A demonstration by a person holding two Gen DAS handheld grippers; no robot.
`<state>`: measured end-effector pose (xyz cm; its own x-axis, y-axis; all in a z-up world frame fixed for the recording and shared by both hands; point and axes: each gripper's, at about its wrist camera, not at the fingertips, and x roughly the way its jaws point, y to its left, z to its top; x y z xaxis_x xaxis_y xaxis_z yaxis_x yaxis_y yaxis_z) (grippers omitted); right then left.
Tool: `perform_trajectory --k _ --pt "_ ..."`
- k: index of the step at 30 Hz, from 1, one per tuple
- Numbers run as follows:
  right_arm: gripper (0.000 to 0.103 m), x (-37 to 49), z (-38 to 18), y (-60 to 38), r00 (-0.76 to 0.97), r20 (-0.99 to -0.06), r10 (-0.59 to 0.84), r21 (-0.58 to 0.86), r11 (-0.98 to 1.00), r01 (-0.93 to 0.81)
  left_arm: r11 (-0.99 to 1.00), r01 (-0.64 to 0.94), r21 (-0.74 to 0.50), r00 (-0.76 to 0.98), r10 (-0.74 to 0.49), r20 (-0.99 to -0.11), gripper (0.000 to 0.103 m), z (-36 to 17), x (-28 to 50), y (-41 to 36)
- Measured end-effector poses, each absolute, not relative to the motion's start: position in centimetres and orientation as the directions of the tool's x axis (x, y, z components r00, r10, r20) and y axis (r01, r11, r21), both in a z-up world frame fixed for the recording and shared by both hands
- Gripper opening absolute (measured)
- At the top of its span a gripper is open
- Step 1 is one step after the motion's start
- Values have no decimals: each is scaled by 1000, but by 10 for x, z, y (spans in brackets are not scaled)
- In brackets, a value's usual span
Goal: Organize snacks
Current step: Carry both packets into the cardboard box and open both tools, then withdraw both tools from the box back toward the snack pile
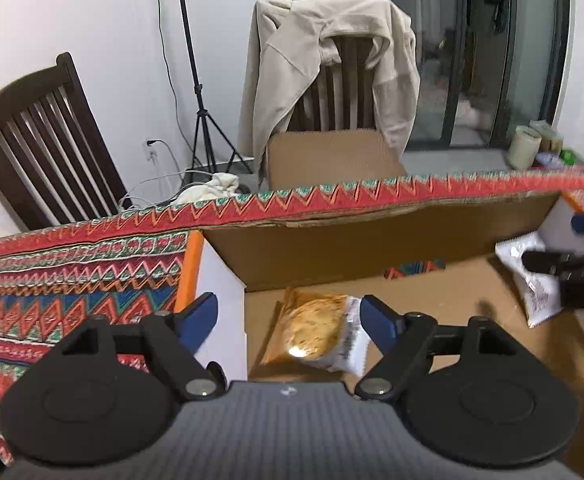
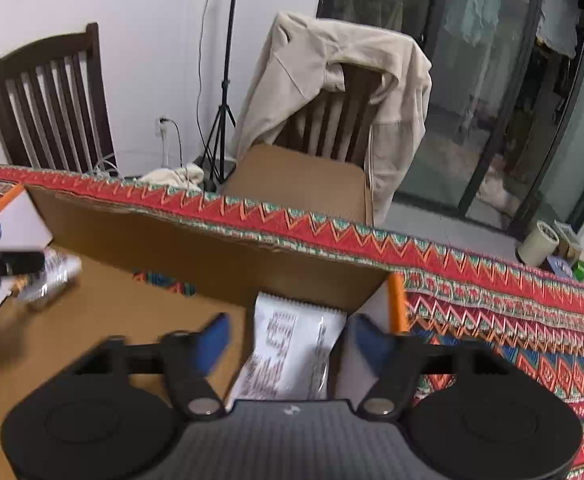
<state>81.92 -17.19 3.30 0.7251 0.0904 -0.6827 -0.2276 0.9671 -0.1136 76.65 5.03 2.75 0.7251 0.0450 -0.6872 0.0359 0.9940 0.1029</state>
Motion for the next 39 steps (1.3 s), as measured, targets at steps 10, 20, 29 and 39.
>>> perform_trajectory --k 10,20,29,39 --pt "80 785 87 -182 733 -655 183 -38 961 -273 1000 -8 -20 765 -7 -644 84 102 720 70" --pt "99 639 210 -223 817 -529 229 -37 956 -291 998 56 -40 830 -69 -554 100 216 561 67" --pt "103 458 253 -282 875 -425 232 -19 964 -265 989 141 -44 900 -147 -411 103 234 361 45" --pt "103 266 184 -302 876 -364 318 -8 939 -344 995 93 -25 943 -96 -318 103 153 186 32"
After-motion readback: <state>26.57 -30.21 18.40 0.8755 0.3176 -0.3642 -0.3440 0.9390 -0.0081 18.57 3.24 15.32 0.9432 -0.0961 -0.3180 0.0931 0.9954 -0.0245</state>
